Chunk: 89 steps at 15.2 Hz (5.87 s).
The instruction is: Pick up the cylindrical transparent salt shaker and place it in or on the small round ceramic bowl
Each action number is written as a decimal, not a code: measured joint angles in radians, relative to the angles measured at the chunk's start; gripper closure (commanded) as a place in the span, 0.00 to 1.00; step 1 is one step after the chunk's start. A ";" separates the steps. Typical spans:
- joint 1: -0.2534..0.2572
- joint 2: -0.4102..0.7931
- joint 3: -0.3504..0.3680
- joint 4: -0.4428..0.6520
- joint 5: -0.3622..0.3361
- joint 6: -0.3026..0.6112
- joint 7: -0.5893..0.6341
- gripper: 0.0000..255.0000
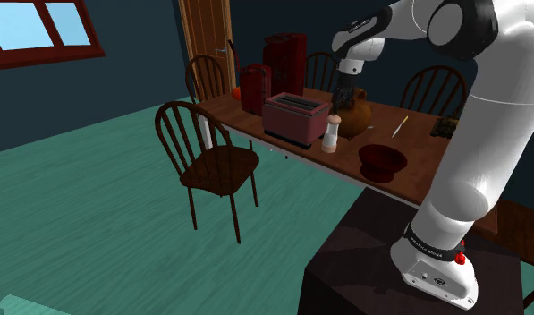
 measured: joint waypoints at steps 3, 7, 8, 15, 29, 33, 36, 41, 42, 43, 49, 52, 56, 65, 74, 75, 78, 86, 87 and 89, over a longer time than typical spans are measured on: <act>-0.040 0.116 -0.005 0.117 0.080 -0.021 -0.069 0.00; -0.046 0.111 0.004 0.111 0.107 0.012 -0.089 0.00; -0.048 0.105 0.006 0.102 0.109 0.022 -0.095 0.00; -0.052 0.081 0.022 0.062 0.111 0.076 -0.089 0.00; -0.022 0.037 0.021 -0.032 0.046 0.208 -0.029 0.00; -0.062 0.202 0.033 0.232 0.124 -0.023 0.005 0.00; -0.073 0.233 0.041 0.275 0.144 -0.063 0.016 0.00; -0.073 0.209 0.055 0.232 0.153 -0.010 0.014 0.00; -0.072 0.198 0.057 0.216 0.152 0.001 0.014 0.00; -0.079 0.197 0.061 0.217 0.156 -0.002 0.002 0.00; -0.081 0.181 0.074 0.196 0.149 0.026 0.016 1.00; -0.089 0.217 0.075 0.186 0.165 0.082 -0.002 1.00; -0.093 0.189 0.084 0.134 0.186 0.180 -0.034 1.00; -0.097 0.060 0.059 -0.003 0.116 0.132 -0.101 0.00; -0.097 0.082 0.066 -0.076 0.139 0.208 -0.134 0.00; -0.097 0.084 0.066 -0.076 0.140 0.209 -0.135 0.00; -0.097 0.086 0.066 -0.076 0.141 0.211 -0.136 0.00; -0.097 0.085 0.066 -0.076 0.142 0.211 -0.136 1.00; -0.097 0.085 0.066 -0.076 0.142 0.211 -0.136 1.00; -0.097 0.085 0.066 -0.076 0.142 0.211 -0.137 1.00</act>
